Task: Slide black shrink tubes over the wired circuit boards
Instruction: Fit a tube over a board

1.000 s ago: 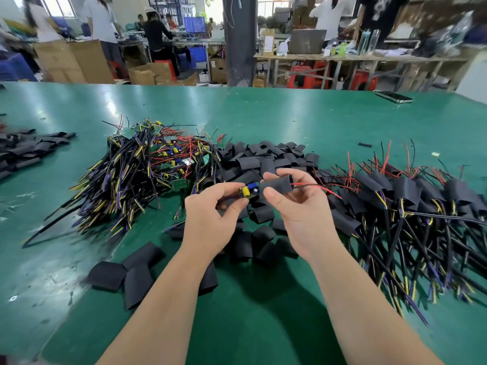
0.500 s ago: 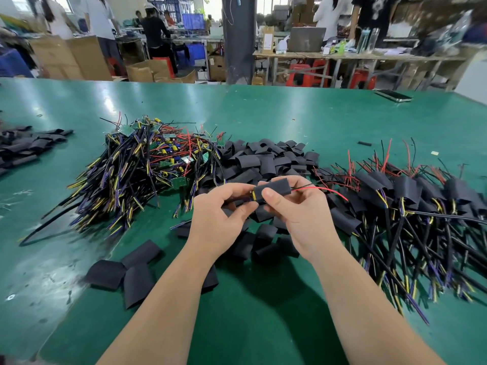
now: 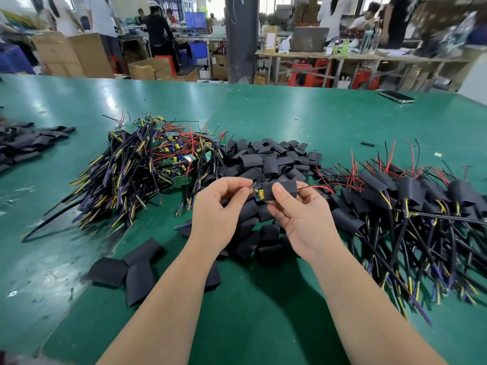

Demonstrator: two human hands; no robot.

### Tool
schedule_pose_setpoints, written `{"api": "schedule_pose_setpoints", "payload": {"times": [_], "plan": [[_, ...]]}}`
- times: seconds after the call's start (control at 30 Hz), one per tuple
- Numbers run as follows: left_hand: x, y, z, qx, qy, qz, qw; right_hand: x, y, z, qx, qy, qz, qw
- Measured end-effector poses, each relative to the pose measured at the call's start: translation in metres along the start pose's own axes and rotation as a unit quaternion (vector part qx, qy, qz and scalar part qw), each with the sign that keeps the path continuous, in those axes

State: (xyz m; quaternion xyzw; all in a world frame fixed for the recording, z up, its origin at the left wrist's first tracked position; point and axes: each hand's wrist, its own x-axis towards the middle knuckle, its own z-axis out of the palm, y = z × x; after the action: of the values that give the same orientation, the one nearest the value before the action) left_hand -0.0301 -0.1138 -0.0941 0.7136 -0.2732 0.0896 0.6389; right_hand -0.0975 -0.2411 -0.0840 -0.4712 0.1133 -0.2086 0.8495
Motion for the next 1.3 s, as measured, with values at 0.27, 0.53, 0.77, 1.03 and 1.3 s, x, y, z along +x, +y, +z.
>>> {"api": "schedule_pose_setpoints", "payload": {"times": [0.27, 0.53, 0.77, 1.03, 1.3], "plan": [[-0.002, -0.002, -0.002, 0.052, -0.038, 0.051, 0.997, 0.002, 0.0, -0.004, 0.025, 0.006, 0.022, 0.999], [-0.003, -0.005, -0.001, 0.108, 0.015, 0.179, 0.978, 0.003, 0.001, -0.006, 0.03, 0.032, 0.05, 0.998], [-0.003, -0.011, 0.0, 0.135, 0.018, 0.185, 0.973, 0.001, -0.001, -0.003, 0.029, 0.01, 0.042, 0.999], [-0.003, -0.008, -0.002, 0.122, 0.037, 0.138, 0.982, -0.004, 0.003, 0.004, -0.072, -0.037, -0.03, 0.996], [-0.004, -0.002, -0.003, 0.068, 0.049, 0.06, 0.995, -0.003, -0.02, 0.008, 0.14, 0.05, 0.041, 0.988]]}}
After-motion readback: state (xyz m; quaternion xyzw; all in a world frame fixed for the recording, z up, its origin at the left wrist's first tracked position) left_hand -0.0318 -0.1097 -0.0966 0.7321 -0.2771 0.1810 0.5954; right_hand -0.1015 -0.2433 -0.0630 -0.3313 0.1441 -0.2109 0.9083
